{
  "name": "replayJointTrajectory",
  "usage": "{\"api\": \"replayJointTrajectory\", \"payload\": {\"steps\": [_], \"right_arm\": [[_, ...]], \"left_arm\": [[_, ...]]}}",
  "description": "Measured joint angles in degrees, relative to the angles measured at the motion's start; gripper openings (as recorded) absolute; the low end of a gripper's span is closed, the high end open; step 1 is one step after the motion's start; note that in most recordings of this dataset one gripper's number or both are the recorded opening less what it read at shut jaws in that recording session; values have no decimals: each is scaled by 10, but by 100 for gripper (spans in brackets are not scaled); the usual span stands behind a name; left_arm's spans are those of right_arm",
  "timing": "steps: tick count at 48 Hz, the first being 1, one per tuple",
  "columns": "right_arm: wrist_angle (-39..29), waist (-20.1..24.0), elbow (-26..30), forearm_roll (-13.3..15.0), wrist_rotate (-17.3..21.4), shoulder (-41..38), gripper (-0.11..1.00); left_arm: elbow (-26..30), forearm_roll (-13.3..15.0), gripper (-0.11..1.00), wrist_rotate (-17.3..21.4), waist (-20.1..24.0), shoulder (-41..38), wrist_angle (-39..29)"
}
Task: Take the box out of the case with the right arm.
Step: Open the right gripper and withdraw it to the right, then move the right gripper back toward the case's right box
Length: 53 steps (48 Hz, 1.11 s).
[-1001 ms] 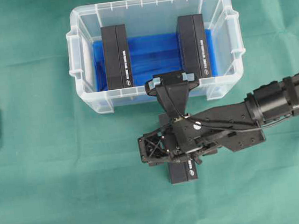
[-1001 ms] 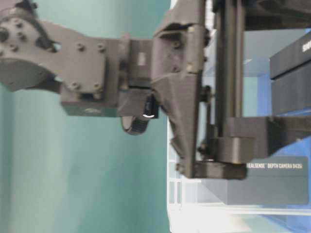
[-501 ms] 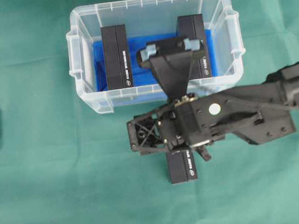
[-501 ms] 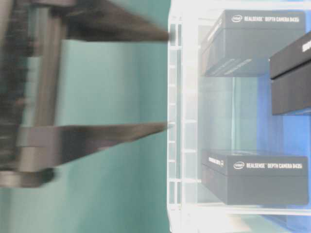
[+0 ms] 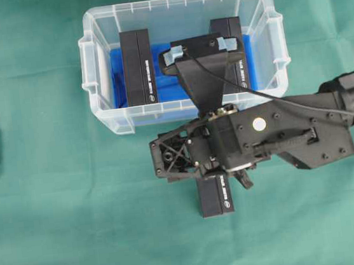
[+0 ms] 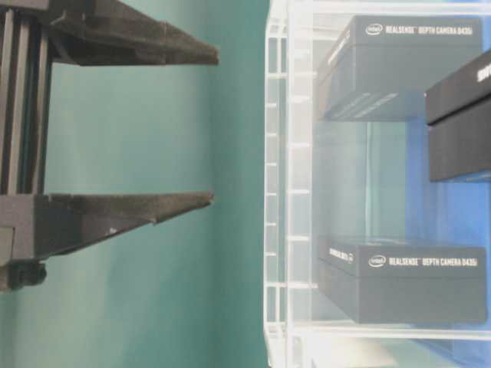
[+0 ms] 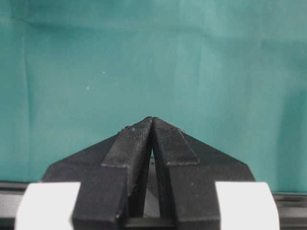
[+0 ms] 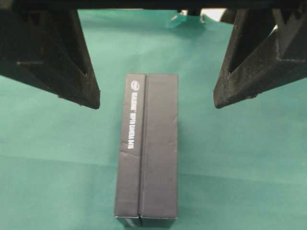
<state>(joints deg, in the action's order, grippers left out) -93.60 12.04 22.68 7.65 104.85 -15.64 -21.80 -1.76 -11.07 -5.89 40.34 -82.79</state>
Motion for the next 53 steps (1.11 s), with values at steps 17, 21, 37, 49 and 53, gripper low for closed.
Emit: {"api": "replayJointTrajectory", "payload": {"steps": [17, 21, 37, 49, 53], "right_arm": [[-4, 2, -102, -7, 11, 83, 92], [2, 6, -143, -7, 18, 118, 92], [44, 33, -350, -8, 64, 300, 92], [45, 54, -457, -9, 76, 413, 92], [45, 54, -469, -8, 72, 427, 92]], "left_arm": [[0, 0, 0, 0, 0, 5, -3], [0, 0, 0, 0, 0, 7, -4], [0, 0, 0, 4, 0, 21, -6], [0, -1, 0, 4, 0, 27, -6], [0, -1, 0, 4, 0, 27, -6]]}}
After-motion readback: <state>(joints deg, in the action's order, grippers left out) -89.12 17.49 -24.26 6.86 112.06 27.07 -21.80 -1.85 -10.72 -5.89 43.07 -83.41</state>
